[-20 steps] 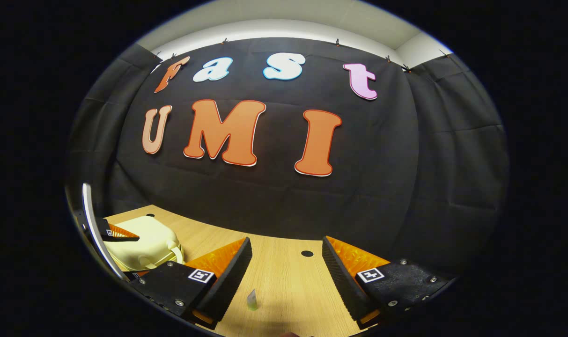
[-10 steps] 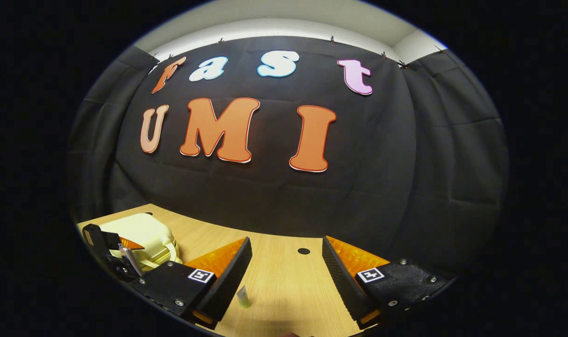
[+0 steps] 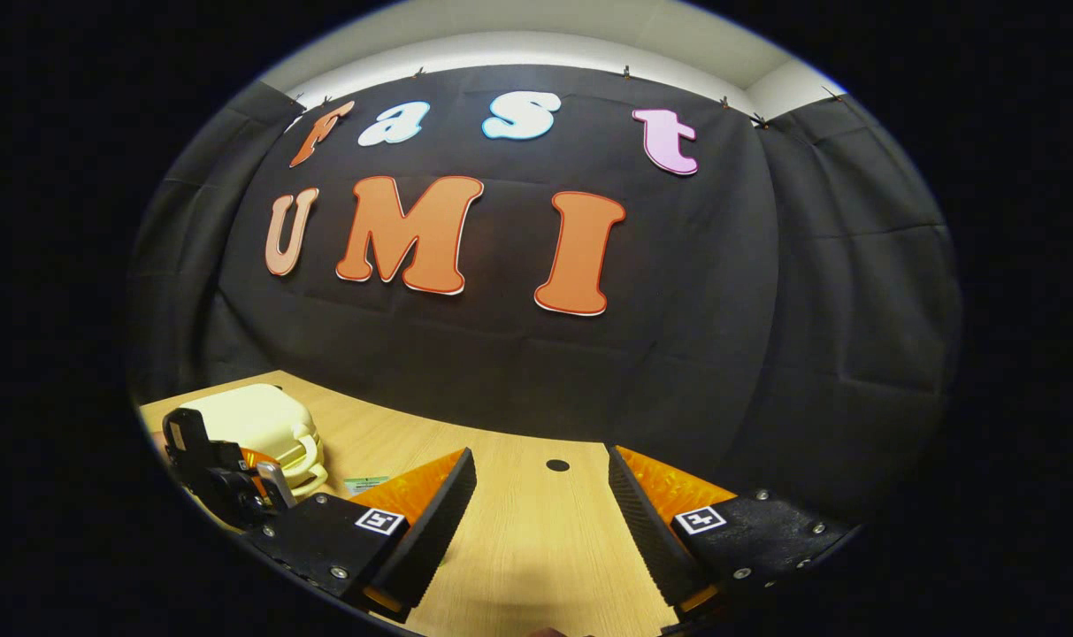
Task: First open the suitcase, pack the skin care products into it, and then close the suitcase.
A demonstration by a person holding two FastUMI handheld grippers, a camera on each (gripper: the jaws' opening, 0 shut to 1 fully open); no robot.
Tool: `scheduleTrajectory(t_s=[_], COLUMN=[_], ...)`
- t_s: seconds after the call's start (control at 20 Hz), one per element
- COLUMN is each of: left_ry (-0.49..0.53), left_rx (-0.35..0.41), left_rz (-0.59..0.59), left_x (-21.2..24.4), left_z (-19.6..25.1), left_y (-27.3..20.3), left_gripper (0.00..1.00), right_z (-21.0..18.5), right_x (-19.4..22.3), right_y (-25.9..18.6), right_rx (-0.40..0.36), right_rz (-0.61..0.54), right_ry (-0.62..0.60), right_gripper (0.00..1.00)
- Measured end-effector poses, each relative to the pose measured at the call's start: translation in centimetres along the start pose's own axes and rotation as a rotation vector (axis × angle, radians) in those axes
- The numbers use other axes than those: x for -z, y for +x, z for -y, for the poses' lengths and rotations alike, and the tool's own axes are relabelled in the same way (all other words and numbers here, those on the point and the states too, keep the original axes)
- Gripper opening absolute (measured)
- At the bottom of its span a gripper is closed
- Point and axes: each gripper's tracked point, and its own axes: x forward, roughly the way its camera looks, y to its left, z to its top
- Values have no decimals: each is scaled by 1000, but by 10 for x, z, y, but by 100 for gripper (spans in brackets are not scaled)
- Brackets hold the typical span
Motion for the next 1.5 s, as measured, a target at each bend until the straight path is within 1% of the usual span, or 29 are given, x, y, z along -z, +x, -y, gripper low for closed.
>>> scheduleTrajectory(t_s=[0.1, 0.2, 0.4, 0.6, 0.9, 1.05, 1.1, 1.2, 1.3, 1.5], left_ry=[-106, -201, -381, -525, -760, -890, -916, -935, -970, -1000], left_rx=[6, -19, -66, -123, -152, -182, -196, -224, -224, -242], left_rz=[13, 31, 54, 78, 125, 142, 140, 135, 135, 115], left_x=[-3, -8, -3, 11, 61, 98, 112, 141, 168, 225], left_z=[-11, -38, -88, -141, -214, -252, -262, -282, -294, -314], left_y=[-9, -19, -38, -55, -67, -73, -73, -70, -62, -51], left_gripper=[6, 6, 6, 6, 6, 6, 6, 6, 6, 6], right_z=[2, -1, -21, -48, -100, -129, -140, -157, -174, -199], right_x=[2, 4, 3, 1, -16, -27, -29, -33, -36, -41], right_y=[0, 1, 6, 12, 26, 28, 30, 28, 28, 27], right_rx=[-1, -5, -47, -91, -135, -155, -160, -168, -171, -159], right_rz=[-2, -6, -11, -21, -22, -11, -9, -13, -21, -30], right_ry=[8, 3, -8, -11, 17, -7, -16, -14, -16, -35], right_gripper=[95, 95, 95, 95, 95, 95, 95, 95, 95, 95])
